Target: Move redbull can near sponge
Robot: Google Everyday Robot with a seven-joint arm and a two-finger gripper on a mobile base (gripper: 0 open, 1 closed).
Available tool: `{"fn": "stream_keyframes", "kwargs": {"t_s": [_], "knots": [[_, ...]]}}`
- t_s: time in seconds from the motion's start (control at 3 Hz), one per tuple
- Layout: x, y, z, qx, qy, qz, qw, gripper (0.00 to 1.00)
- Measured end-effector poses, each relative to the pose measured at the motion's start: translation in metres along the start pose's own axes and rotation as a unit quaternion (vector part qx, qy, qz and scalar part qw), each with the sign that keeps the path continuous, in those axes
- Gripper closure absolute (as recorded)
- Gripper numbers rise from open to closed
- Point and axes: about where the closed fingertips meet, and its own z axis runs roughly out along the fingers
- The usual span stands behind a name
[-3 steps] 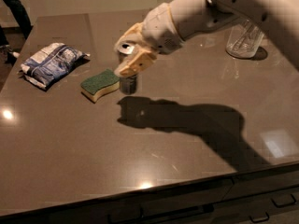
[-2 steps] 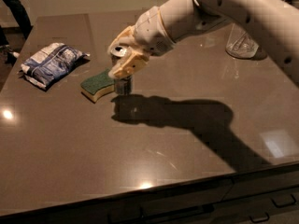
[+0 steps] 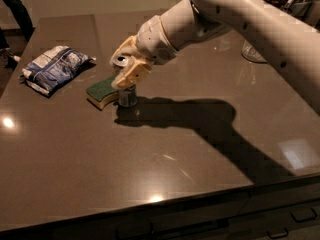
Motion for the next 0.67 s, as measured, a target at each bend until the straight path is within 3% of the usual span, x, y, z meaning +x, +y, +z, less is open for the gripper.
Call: {"fn": "stream_keyframes", "kwargs": {"t_s": [0.33, 0.67], "knots": [[0.0072, -0.0014, 0.0066, -0.002, 0.0, 0.004, 1.0, 0.52], [0.0059, -0.0007, 0.008, -0.004, 0.0, 0.003, 1.0, 0.29]]}}
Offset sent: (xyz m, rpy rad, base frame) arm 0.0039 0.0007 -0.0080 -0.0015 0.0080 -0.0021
